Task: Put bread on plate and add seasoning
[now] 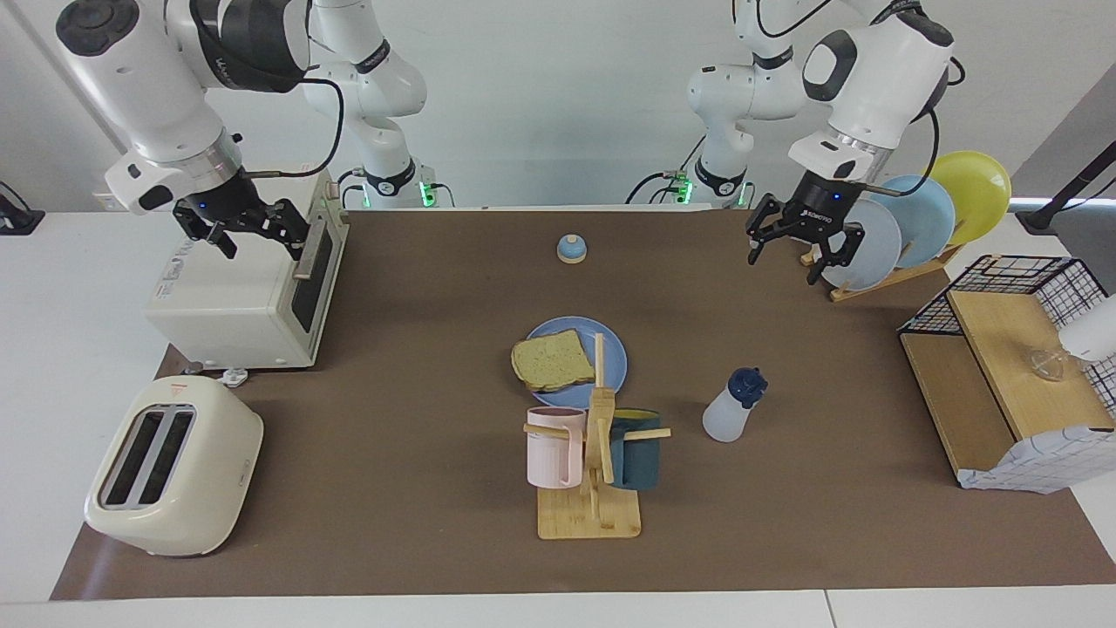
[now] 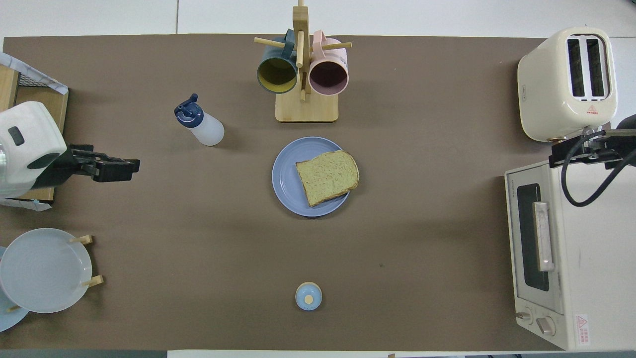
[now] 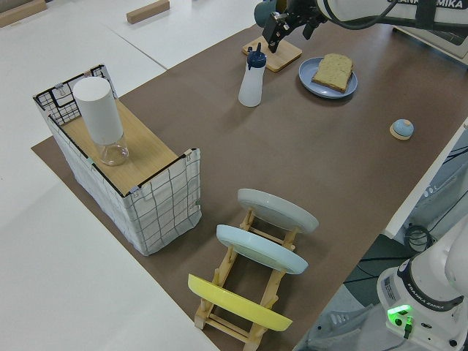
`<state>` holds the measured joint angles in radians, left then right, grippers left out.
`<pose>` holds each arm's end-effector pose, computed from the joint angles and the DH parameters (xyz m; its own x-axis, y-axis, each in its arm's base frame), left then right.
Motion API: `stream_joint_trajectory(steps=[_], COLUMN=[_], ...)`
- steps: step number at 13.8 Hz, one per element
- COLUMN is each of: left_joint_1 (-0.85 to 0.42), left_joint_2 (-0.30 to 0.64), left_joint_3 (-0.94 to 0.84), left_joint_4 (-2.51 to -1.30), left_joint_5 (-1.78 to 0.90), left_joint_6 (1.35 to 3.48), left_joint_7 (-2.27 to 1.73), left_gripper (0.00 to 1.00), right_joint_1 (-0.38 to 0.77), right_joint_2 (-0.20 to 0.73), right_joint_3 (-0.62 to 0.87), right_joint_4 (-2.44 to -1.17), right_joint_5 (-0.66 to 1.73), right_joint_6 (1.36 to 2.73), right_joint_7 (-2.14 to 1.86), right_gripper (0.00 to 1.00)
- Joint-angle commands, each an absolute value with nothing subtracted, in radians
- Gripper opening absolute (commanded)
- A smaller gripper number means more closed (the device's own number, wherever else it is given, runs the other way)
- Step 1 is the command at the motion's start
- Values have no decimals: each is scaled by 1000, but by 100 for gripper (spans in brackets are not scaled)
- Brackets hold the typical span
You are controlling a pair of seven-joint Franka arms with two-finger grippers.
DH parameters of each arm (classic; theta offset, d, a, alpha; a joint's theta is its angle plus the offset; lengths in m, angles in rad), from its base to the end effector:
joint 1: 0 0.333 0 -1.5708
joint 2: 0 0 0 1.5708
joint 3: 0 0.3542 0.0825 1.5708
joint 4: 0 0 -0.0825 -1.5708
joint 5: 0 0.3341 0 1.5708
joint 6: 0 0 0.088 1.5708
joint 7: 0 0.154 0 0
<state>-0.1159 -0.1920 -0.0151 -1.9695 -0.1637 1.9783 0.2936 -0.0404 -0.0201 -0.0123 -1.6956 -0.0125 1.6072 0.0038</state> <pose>0.4682 -0.0798 0.5766 0.9093 -0.3459 0.2314 -0.3747 -0.9224 0.0937 0.4928 -0.0279 0.5763 0.9961 -0.0559 -0.0682 -0.0552 -0.9984 0.0124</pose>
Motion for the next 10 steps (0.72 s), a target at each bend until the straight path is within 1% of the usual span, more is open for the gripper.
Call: stream_joint_trajectory(steps=[1,3,8,10], left_joint_1=[-94,-72,-72,-72], left_joint_2=[-153,-135,-28,0], left_joint_3=[-21,-21,-20,-20], left_joint_4=[-1885,-1843,-1610,-1550], left_joint_5=[-89,-86,-21,-20], left_joint_6=[1882,1838,1639,1589], left_joint_7=[272,270,209,166], left_gripper=[100,100,100,100], right_joint_1=[-52,-52,-52,-52], right_joint_2=[-32,-32,-32,-32], right_joint_3=[-5,-5,-5,-5], right_joint_4=[-1703,-1703,-1703,-1703], right_joint_5=[-23,-23,-23,-23], right_joint_6=[1600,1600,1600,1600], right_joint_7=[-18,-18,-18,-18], right_gripper=[100,100,100,100])
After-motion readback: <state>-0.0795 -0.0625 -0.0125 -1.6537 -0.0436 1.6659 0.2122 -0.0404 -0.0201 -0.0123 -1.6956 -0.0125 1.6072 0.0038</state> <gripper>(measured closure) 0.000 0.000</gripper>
